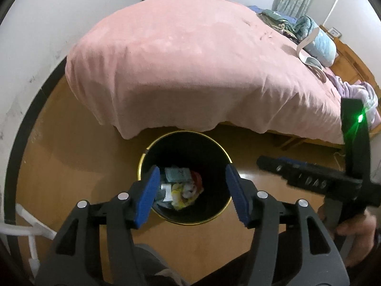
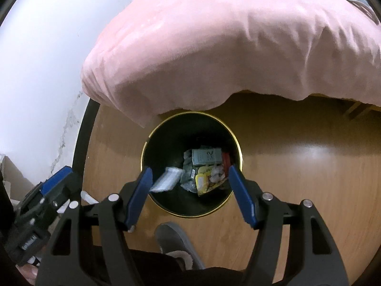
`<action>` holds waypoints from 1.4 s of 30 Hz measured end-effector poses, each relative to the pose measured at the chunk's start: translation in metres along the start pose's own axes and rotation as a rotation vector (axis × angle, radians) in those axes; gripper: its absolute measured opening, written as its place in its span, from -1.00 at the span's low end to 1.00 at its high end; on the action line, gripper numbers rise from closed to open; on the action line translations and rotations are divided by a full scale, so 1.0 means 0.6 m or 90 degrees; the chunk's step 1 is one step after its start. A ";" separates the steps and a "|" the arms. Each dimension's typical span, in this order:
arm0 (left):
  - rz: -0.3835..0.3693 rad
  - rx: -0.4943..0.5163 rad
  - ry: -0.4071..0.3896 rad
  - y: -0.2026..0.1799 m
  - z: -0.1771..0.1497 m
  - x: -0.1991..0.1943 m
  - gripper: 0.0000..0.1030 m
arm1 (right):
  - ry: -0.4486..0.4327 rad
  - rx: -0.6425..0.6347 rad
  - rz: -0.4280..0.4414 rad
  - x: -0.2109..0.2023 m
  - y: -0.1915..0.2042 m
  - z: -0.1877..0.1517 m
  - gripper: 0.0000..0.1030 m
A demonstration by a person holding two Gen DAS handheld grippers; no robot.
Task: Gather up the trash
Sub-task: 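Move both open tools back to the desk, then grasp the blue-white wrapper with the right tool while the left tool grasps the pink-yellow snack box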
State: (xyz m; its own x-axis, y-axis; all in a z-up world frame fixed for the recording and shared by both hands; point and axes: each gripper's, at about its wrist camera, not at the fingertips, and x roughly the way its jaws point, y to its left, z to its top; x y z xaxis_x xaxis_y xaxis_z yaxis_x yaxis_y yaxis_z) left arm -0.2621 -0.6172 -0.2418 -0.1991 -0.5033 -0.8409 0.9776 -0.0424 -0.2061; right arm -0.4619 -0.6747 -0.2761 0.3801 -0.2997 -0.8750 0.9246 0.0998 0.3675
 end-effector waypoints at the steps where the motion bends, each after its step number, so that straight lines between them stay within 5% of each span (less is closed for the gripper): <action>1: 0.003 0.003 -0.003 0.001 -0.001 -0.005 0.09 | -0.005 -0.003 0.002 -0.006 0.006 0.002 0.26; 4: 0.018 0.012 -0.030 0.010 -0.009 -0.057 0.25 | -0.023 -0.018 0.014 -0.031 0.031 0.009 0.39; 9: 0.050 -0.008 -0.083 0.017 -0.029 -0.203 0.78 | -0.071 -0.095 0.046 -0.090 0.131 0.023 0.58; 15: 0.182 -0.002 -0.196 0.049 -0.077 -0.473 0.87 | -0.106 -0.255 0.140 -0.175 0.356 0.003 0.61; 19: 0.297 -0.090 -0.220 0.141 -0.161 -0.631 0.87 | -0.082 -0.414 0.234 -0.224 0.547 -0.091 0.63; 27: 0.537 -0.345 -0.160 0.374 -0.447 -0.851 0.87 | 0.029 -0.745 0.415 -0.277 0.886 -0.382 0.63; 34: 0.567 -0.561 -0.172 0.448 -0.643 -0.960 0.87 | 0.127 -0.894 0.435 -0.238 1.117 -0.565 0.53; 42: 0.583 -0.579 -0.158 0.474 -0.693 -0.992 0.87 | 0.118 -0.958 0.354 -0.170 1.226 -0.643 0.37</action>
State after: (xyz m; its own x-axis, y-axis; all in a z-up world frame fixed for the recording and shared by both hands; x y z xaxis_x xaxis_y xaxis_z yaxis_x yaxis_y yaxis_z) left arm 0.1063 0.0290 -0.0082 0.6208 -0.1875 -0.7613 0.3360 0.9409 0.0423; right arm 0.1882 -0.2046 -0.0383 0.5526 0.1910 -0.8112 -0.1803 0.9777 0.1074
